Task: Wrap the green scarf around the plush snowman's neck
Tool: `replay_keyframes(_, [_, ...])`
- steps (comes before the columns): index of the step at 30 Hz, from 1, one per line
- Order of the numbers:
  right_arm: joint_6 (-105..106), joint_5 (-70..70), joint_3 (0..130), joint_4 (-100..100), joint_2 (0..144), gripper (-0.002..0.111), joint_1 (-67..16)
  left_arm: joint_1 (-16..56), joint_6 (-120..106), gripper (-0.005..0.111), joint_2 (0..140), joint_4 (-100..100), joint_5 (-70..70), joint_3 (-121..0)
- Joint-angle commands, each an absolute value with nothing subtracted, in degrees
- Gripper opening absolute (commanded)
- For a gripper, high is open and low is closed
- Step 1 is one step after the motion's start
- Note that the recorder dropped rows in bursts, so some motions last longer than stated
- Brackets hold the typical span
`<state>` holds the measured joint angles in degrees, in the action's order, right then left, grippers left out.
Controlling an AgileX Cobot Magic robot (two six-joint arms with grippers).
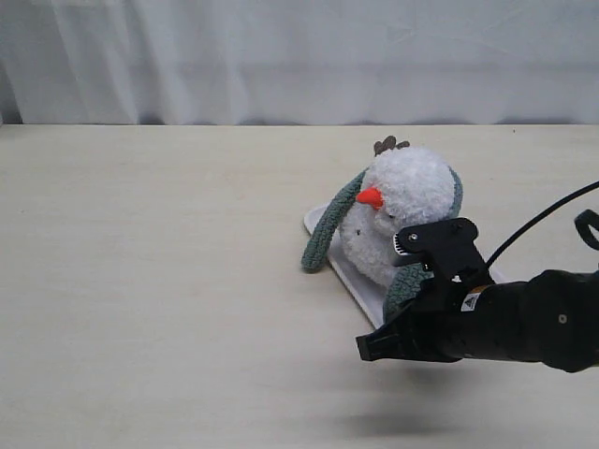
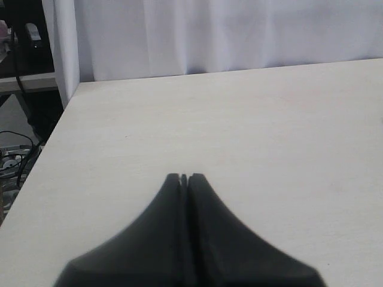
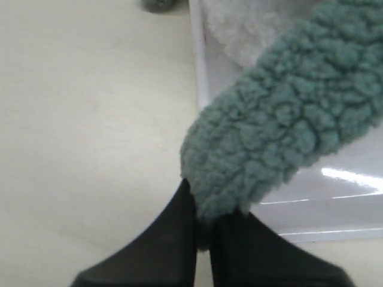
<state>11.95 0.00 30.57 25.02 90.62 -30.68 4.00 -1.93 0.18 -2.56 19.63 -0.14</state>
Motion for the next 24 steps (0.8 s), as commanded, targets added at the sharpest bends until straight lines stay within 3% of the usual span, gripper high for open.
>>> replay_keyframes(1, [12.4,-2.0,30.7,24.8,92.4,0.004,-30.7,4.4,-2.2,0.000,0.0,-2.3,19.0,0.0])
replay_keyframes(24, [10.7,-8.1,30.7,24.8,97.9,0.004,-30.8,4.4,-2.2,0.000,0.0,-2.3,19.0,0.0])
